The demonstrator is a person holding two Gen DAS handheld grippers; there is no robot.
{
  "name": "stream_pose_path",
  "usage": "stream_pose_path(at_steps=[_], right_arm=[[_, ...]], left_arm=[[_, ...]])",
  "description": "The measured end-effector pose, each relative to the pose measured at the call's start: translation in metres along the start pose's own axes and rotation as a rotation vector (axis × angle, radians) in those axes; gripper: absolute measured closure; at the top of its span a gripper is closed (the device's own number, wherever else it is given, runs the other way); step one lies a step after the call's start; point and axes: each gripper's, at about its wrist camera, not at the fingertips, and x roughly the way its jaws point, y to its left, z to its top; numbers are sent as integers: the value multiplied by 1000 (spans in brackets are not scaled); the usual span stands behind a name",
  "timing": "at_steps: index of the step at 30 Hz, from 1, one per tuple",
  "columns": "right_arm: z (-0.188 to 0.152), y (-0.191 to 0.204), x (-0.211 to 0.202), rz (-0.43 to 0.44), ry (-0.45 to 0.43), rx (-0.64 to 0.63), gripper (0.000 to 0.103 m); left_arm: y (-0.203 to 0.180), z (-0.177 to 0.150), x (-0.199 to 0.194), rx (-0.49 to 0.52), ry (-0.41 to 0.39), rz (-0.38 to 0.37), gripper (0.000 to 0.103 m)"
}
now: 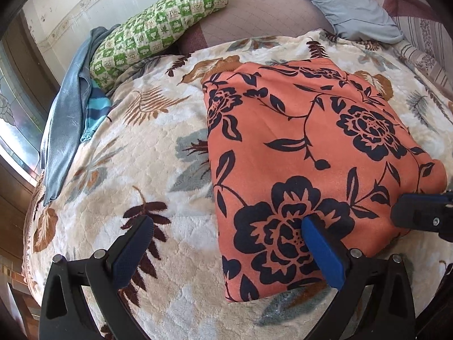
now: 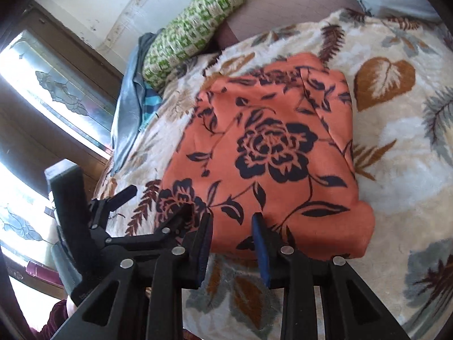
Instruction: Fold small clothes
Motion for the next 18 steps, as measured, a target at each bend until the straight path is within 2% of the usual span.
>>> stream_pose_path(at_steps=[2,4,5,6,14,18], right_arm=[[0,-15,3,15,27,69,79],[0,-28,1,16,37,111,91],[0,-34,1,6,42,127,101],[-1,-41,0,10,51,147,103],[1,-64,-1,82,68,219,103],[-1,-64,-7,86,58,217,103]], left_arm=[[4,-1,3,-13,14,-18,0],[4,-3,4,-5,13,-20,0],[3,-4,4,7,10,-15,0],[1,-5,4,21,6,-8,0],[8,-10,8,5,20,-36,0],[19,-15,4,-63,32,-82,0]])
